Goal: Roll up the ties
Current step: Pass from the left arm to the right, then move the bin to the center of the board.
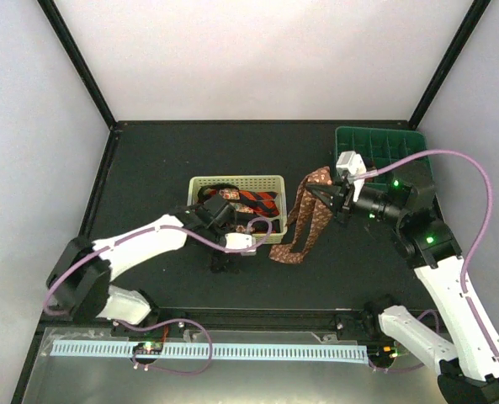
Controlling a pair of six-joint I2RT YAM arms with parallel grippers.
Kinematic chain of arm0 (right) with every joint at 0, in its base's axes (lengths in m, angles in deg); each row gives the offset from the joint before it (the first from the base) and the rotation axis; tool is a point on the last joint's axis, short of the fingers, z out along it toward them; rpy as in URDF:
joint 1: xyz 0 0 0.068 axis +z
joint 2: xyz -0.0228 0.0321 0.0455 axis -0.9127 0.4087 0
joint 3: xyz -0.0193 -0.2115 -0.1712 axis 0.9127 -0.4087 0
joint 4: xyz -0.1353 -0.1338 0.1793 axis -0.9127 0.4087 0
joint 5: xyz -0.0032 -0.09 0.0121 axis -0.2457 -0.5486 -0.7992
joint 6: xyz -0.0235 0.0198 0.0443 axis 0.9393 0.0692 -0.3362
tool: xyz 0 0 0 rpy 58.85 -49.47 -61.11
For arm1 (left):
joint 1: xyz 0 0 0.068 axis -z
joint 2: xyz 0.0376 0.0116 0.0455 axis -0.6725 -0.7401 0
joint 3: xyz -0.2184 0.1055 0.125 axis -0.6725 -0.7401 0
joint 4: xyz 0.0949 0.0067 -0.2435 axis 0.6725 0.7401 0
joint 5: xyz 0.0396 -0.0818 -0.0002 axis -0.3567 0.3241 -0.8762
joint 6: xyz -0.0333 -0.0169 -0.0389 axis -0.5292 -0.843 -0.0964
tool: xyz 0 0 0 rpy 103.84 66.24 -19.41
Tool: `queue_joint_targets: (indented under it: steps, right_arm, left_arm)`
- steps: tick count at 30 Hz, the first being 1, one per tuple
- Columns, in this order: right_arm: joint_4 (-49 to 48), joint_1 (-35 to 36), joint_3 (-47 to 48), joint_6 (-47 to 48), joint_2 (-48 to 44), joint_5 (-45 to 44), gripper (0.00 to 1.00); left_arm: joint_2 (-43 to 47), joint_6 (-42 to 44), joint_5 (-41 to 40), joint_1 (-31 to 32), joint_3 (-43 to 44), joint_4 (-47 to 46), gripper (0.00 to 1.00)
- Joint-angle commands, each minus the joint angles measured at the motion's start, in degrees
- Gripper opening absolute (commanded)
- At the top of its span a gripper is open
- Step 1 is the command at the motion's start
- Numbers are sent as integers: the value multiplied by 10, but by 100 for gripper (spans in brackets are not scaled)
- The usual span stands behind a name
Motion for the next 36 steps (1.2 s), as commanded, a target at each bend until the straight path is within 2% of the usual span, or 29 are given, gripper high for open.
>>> queue_joint_targets:
  steps: [1,4,9,11,13,16,19,21,24,29,32,36]
  right_arm:
    - [20,-4,45,31,9,-45,2]
    - [25,-5,56,43,17,-51,2]
    - [16,-4,60,39,33,-42,2]
    - [11,-5,67,35,43,-37,2]
    - [8,-4,83,30,62,-27,2]
    - [-16,-4,112,18,93,-5,2]
    - [-41,-2,154,-5,134,34,2]
    - [-57,-2,190,-26,162,71,2]
    - [-64,-2,251,-54,192,123,2]
    - [-78,-2,301,-70,203,160,2]
    - [-88,-1,320,-87,206,176,2]
    - [-109,-2,330,-113,213,186,2]
  left_arm:
    - [-70,19,-37,-46,20,-66,72]
    - [-121,12,-54,-91,57,-103,72]
    - [-235,-8,-102,-179,168,-159,73]
    - [-271,-4,-85,-212,217,-147,73]
    - [-259,11,21,-235,231,-123,75]
    - [-171,34,177,-240,170,-125,85]
    - [-64,-17,313,-238,70,-204,98]
    - [-21,-69,360,-228,9,-302,99]
    - [0,-85,353,-194,-31,-367,99]
    - [-35,-103,325,-178,-35,-405,99]
    - [-52,-152,312,-161,-54,-476,99]
    - [-76,-230,249,-122,-71,-550,99]
